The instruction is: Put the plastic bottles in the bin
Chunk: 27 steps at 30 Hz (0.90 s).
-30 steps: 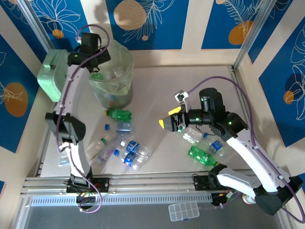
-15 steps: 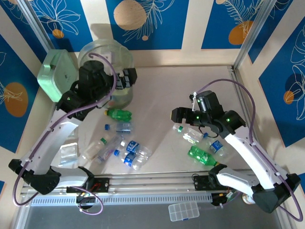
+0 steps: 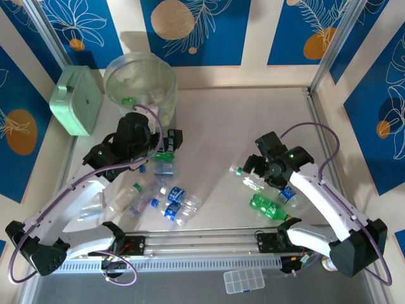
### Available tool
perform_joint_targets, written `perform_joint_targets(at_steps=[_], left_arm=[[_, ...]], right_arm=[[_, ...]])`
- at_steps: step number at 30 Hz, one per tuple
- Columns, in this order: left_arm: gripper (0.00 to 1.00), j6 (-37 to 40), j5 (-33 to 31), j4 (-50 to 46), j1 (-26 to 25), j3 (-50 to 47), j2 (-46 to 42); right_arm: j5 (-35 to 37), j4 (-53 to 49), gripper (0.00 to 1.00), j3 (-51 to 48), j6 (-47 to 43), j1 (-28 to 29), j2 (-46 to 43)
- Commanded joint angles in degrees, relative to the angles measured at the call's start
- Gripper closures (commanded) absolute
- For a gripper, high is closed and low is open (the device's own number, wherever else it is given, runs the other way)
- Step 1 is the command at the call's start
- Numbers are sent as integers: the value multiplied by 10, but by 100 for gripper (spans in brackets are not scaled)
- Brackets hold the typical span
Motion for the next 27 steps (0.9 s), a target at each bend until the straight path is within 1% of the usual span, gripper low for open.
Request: perform_joint_targets(at_steps=[1,4,6,9,12,18,27], left_arm=[[1,28,-14,17,-3,-21,-12],[1,34,-9,28,-3,-36,-20],[1,37,-1,35,-3,-43,-23],[1,36,5,40,-2,-51,-26],[1,35,9,49,-3,-61,-29],[1,36,17,55,-3,-61,-28],[1,39,13,54,-2,-61,-23]], right_arm=[[-34,-7,4,14,85,-34,20],[-40,22,4,8,106,-59,33],[-48,46,0,-2,107,-86,46],[-106,82,1,-24,109,-139,67],[-145,106,1,-43,128,-169,83],[-162,134,1,-56,160,-173,105],[-172,145,1,-29,145,-172,181]])
